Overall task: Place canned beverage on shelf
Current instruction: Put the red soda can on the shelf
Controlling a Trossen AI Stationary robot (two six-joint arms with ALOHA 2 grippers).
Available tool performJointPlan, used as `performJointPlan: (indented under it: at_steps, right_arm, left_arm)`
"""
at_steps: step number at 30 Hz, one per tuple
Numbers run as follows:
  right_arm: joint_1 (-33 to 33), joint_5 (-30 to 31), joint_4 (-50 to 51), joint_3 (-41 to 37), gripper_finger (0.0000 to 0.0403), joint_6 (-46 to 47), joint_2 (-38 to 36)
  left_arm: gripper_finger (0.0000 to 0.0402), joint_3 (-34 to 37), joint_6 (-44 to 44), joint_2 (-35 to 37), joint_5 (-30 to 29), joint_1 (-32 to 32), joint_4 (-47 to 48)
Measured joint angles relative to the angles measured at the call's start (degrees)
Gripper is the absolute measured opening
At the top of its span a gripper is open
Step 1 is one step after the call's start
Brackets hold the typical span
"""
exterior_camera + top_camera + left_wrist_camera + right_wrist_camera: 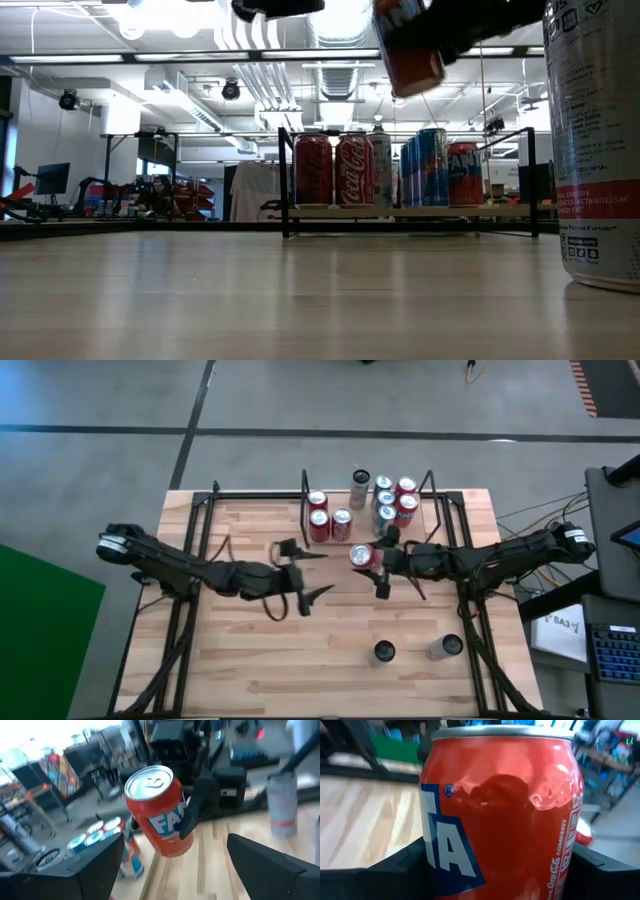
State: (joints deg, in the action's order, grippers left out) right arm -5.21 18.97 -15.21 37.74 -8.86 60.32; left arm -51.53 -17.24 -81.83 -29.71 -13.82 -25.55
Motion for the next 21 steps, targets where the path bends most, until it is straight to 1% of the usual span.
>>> performJointPlan:
  at_steps: [2, 5, 8, 11, 16, 19, 21]
  right_arm:
    - [0.00, -1.42, -3.63, 0.00, 0.0280, -0.86, 0.21]
    - [0.00, -2.80, -9.04, -0.18, 0.0280, -2.24, 0.88]
    - [0.00, -4.21, -14.08, -0.15, 0.0280, -2.83, 0.98]
    - [0.00, -4.80, -18.20, -0.13, 0.0280, -4.05, 1.38]
    - [0.00, -5.92, -22.07, -0.34, 0.0280, -4.61, 3.52]
    - [0.00, -6.28, -26.33, -0.42, 0.0280, -5.63, 5.80]
    - [0.01, -8.10, -29.97, -0.45, 0.0280, -5.80, 7.75]
  left_arm:
    - [0.0338, 4.10, -0.69, 1.17, 1.63, 0.00, -7.74]
    - [0.0338, 9.00, -1.36, 2.40, 4.14, 0.00, -16.40]
    - [0.0338, 11.76, -2.17, 2.67, 5.26, 0.00, -23.09]
    - [0.0338, 12.60, -4.24, 2.33, 5.32, 0.00, -27.87]
    - [0.0338, 11.76, -5.86, 2.07, 8.23, 0.35, -29.41]
    - [0.0338, 11.10, -7.13, 1.97, 8.28, 0.37, -29.38]
    - [0.0338, 11.08, -7.72, 1.79, 8.30, 0.44, -29.48]
